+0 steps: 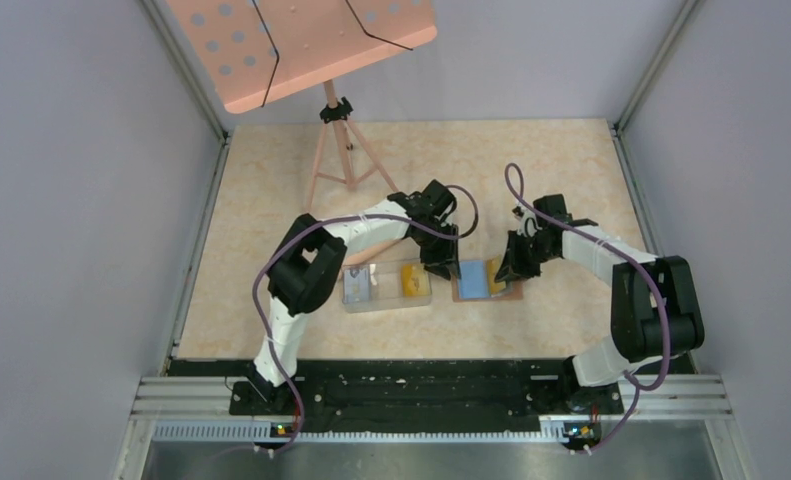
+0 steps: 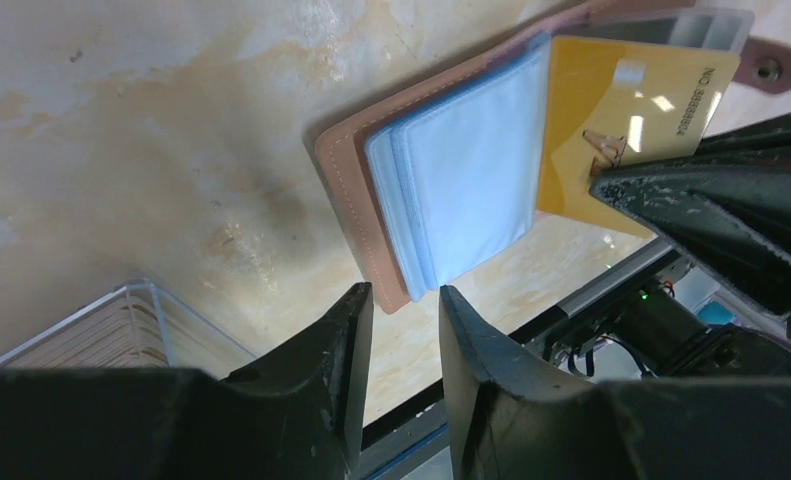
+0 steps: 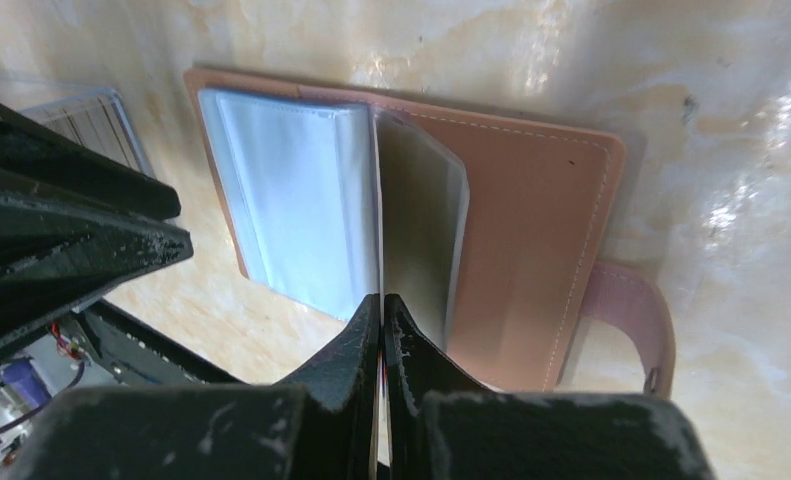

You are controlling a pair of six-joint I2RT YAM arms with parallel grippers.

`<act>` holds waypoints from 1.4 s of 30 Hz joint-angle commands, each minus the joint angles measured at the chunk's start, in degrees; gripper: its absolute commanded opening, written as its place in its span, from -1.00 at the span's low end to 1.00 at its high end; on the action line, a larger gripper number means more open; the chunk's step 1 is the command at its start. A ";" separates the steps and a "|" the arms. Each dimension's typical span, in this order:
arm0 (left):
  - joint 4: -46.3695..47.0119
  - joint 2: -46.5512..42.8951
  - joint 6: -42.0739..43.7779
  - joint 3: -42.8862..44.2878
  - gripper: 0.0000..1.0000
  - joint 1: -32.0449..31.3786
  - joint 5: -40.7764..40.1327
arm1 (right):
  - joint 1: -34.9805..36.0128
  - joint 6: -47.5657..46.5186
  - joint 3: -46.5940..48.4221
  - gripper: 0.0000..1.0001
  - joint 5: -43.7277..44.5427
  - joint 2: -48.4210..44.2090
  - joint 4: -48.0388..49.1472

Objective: Put the credit cards into the card holder
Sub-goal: Insert the credit card into the card holder.

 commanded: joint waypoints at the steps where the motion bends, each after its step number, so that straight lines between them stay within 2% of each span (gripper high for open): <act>1: -4.70 3.06 2.71 3.59 -0.28 0.02 -1.57 | -0.04 0.41 -1.34 -1.00 -3.33 0.39 3.03; 6: -7.54 6.21 3.22 6.58 -0.40 0.02 -2.27 | -0.03 2.08 -1.71 -1.00 -5.91 0.59 4.91; 13: -11.92 7.83 5.01 9.19 -0.47 0.02 -5.93 | -0.03 2.67 -1.51 -1.00 -6.06 -0.14 5.03; 19: -14.97 4.76 7.14 7.18 -0.17 0.02 -10.30 | -0.05 2.47 -1.53 -1.00 -6.90 -0.25 5.28; 23: -14.75 2.71 7.31 3.96 -0.16 0.02 -12.16 | -0.10 2.51 -1.51 -1.00 -8.10 -0.57 5.94; 29: -14.03 1.91 7.88 3.97 -0.17 0.02 -11.55 | -0.03 3.19 -2.57 -1.00 -10.09 -0.07 7.48; 39: -17.98 -0.29 9.44 5.43 0.03 0.02 -17.43 | -0.05 3.45 -3.45 -1.00 -8.76 2.13 7.20; 42: -17.83 1.14 9.95 5.83 0.11 0.11 -14.95 | -0.10 3.33 -3.21 -1.00 -7.73 2.52 6.38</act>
